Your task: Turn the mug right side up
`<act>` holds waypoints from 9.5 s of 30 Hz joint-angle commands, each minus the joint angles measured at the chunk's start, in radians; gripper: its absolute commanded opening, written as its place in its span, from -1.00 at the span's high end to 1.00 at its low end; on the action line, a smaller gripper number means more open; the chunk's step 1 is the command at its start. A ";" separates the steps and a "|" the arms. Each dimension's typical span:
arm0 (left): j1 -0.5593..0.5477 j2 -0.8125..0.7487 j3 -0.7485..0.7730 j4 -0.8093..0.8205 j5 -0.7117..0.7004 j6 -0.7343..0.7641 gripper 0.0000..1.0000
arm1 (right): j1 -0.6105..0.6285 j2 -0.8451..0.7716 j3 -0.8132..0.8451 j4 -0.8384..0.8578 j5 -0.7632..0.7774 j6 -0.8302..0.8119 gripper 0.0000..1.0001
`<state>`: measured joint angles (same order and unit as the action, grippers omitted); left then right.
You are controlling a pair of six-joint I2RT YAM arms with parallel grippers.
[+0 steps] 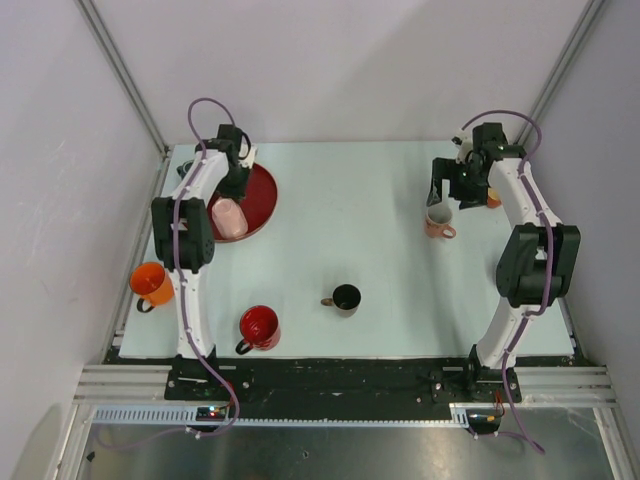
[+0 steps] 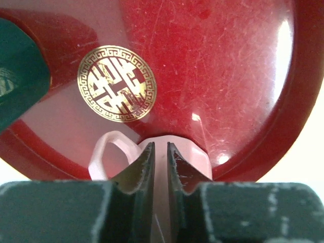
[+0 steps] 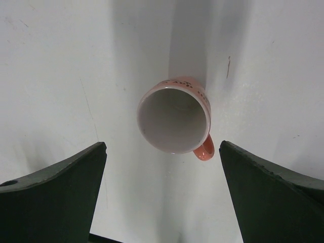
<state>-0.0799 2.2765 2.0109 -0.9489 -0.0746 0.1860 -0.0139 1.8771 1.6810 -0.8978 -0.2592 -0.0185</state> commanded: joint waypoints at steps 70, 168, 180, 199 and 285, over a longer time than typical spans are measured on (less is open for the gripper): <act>0.003 -0.150 -0.185 -0.091 0.046 0.310 -0.27 | 0.183 -0.096 0.016 -0.007 0.070 -0.028 -0.99; -0.031 -0.535 0.024 -0.086 0.138 0.203 -0.99 | 0.028 0.431 0.702 0.138 0.322 -0.237 1.00; -0.020 -0.484 0.024 -0.086 0.102 0.232 -0.99 | 0.022 0.575 0.752 0.048 0.257 -0.194 1.00; 0.163 0.001 0.482 -0.013 -0.114 -0.031 -0.99 | 0.092 0.332 0.655 0.118 0.406 -0.232 -0.99; 0.054 0.090 0.355 -0.210 0.196 0.100 0.99 | 0.275 -0.024 0.225 0.159 0.533 -0.303 -0.97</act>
<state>-0.0235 2.4619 2.2982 -1.1313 -0.0097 0.2714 0.2405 1.9228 1.8736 -0.7429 0.2756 -0.3370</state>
